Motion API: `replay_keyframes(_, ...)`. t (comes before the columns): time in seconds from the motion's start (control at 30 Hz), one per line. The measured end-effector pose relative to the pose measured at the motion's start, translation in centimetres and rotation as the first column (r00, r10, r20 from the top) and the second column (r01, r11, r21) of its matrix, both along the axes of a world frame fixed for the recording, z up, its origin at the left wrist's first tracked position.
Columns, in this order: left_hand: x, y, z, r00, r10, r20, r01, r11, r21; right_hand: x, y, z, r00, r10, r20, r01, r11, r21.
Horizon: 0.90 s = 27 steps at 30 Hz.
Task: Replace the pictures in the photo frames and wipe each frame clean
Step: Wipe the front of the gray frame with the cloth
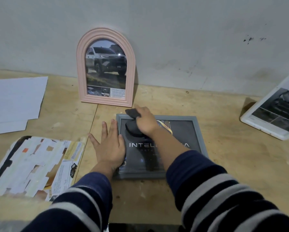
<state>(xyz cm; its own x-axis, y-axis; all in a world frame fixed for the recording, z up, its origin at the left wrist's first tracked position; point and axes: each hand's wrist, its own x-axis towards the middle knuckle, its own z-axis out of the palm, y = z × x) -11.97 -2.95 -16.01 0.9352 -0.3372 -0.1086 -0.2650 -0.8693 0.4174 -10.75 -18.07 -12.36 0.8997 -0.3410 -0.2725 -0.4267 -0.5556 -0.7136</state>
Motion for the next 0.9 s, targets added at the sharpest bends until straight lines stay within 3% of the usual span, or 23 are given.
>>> replay_keyframes(0.07,0.1,0.0,0.2,1.000,0.000,-0.016,0.000,1.000,-0.011,0.0,-1.0,1.1,0.948,-0.306,0.089,0.261,0.906,0.334)
replay_keyframes(0.13,0.2,0.0,0.4,0.999,0.006,-0.039,-0.006,1.000,-0.001,-0.5,-2.1,1.9,0.905,-0.417,0.078,0.361,0.853,0.378)
replay_keyframes(0.23,0.1,0.0,0.3,1.000,-0.010,-0.028,0.011,1.000,0.024,-0.3,-3.3,2.3,0.948,-0.316,-0.030,0.316,0.932,0.180)
replay_keyframes(0.33,0.3,0.2,0.0,1.000,-0.007,-0.016,0.008,0.998,0.070,1.5,-1.8,1.7,0.994,-0.109,-0.031,0.102,0.978,-0.181)
replay_keyframes(0.47,0.4,0.2,-0.2,1.000,-0.001,-0.014,0.002,0.994,0.112,2.8,1.9,1.0,0.993,0.119,-0.023,-0.117,0.901,-0.418)
replay_keyframes(0.53,0.2,0.3,-0.2,1.000,0.000,-0.002,0.000,0.993,0.118,2.9,2.9,0.7,0.988,0.134,-0.082,-0.157,0.827,-0.540)
replay_keyframes(0.63,0.2,0.2,-0.2,0.999,0.009,0.036,-0.013,0.993,0.113,3.5,3.5,0.7,0.995,0.061,-0.079,-0.097,0.792,-0.603)
replay_keyframes(0.9,0.3,0.1,-0.2,0.999,0.039,-0.020,-0.035,0.987,0.157,3.8,3.5,1.9,0.987,0.064,-0.148,-0.149,0.715,-0.683)
